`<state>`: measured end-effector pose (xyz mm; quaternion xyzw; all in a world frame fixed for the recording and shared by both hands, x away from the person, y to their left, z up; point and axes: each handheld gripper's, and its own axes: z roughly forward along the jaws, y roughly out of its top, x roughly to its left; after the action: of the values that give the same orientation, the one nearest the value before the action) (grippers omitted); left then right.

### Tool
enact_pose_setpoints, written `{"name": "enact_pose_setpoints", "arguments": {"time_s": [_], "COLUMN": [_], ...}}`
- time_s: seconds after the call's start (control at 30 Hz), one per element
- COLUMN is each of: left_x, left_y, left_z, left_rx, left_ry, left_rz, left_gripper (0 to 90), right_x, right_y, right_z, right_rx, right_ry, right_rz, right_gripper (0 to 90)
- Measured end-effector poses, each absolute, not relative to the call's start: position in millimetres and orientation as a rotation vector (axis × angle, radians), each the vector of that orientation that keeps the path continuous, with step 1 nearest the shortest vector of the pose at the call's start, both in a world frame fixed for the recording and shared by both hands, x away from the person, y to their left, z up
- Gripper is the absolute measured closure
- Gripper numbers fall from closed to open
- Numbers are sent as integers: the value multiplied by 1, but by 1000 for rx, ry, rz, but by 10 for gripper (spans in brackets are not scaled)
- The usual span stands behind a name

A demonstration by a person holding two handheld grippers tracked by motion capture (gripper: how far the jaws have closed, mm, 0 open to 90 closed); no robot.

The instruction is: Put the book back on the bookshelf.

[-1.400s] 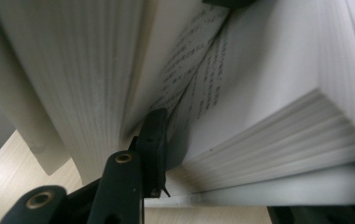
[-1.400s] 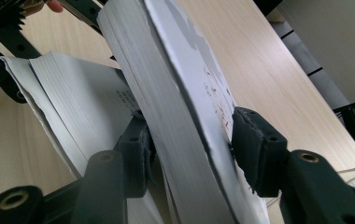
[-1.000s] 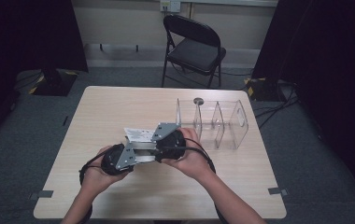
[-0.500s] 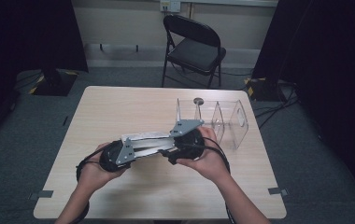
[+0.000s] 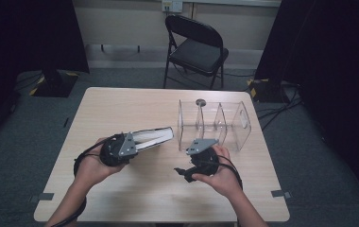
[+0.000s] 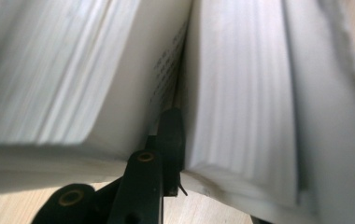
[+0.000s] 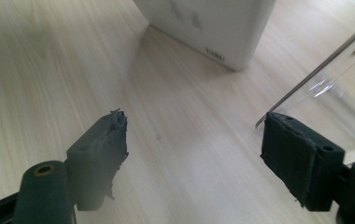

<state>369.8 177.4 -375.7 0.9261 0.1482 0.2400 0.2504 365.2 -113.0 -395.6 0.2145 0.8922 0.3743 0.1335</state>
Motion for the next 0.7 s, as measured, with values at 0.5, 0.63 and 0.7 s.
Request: {"name": "enact_pose_setpoints", "arguments": {"time_s": [0.5,0.63,0.7], "left_x": [380,382,382], "left_y": [180,181,182], "left_z": [-364,-363,-362], "left_rx": [2600,2608,2614], "left_ry": [419,416,415], "left_rz": [567,561,554], "left_gripper": [739,742,741], "right_x": [373,374,374], "right_y": [-122,-123,-123], "right_z": [-465,-476,-482], "right_rx": [738,768,773], "right_ry": [2698,2727,2739], "right_rz": [1021,1002,985], "right_gripper": [209,203,203]}}
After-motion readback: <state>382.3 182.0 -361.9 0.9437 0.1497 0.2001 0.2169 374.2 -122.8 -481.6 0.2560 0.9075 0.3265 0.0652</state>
